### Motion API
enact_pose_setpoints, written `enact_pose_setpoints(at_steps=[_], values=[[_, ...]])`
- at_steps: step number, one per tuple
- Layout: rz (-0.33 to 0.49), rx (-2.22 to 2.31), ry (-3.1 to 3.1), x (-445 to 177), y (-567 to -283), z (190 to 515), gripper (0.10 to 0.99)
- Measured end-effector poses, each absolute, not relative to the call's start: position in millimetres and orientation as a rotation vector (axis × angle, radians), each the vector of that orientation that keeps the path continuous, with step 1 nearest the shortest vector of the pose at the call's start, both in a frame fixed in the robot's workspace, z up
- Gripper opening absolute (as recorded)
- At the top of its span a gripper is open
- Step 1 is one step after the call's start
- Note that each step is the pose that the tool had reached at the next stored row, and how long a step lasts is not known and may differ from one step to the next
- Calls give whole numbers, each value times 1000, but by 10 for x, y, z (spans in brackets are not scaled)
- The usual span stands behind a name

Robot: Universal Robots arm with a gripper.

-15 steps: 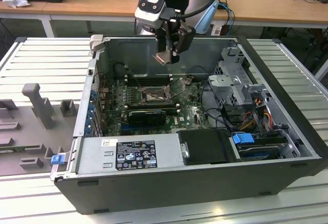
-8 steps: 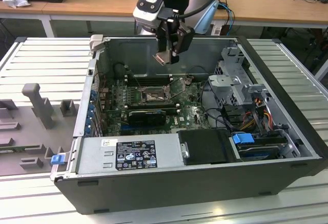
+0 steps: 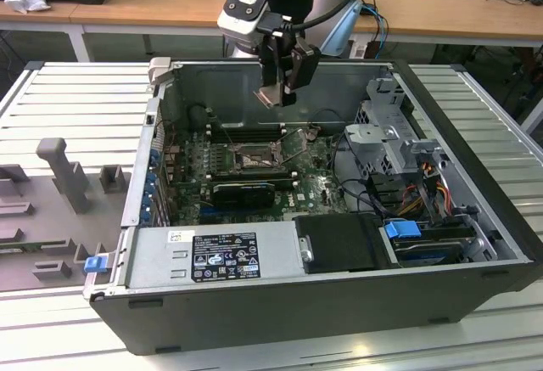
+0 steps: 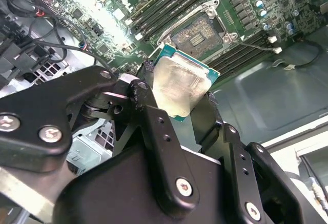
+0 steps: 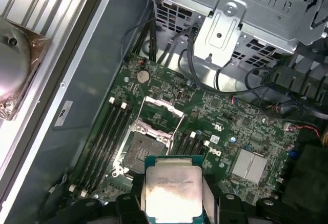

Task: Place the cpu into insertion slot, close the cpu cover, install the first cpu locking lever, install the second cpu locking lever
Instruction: 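Place the cpu into insertion slot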

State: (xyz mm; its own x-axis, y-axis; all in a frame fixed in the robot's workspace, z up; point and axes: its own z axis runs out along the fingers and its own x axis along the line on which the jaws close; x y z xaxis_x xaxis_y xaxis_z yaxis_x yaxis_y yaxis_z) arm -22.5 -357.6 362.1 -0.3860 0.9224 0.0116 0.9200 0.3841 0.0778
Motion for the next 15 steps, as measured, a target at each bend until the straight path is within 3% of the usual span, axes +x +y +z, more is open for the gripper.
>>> enact_pose_setpoints(at_steps=[15], values=[[103, 1966, 2395, -225, -3575, 3584, 529]])
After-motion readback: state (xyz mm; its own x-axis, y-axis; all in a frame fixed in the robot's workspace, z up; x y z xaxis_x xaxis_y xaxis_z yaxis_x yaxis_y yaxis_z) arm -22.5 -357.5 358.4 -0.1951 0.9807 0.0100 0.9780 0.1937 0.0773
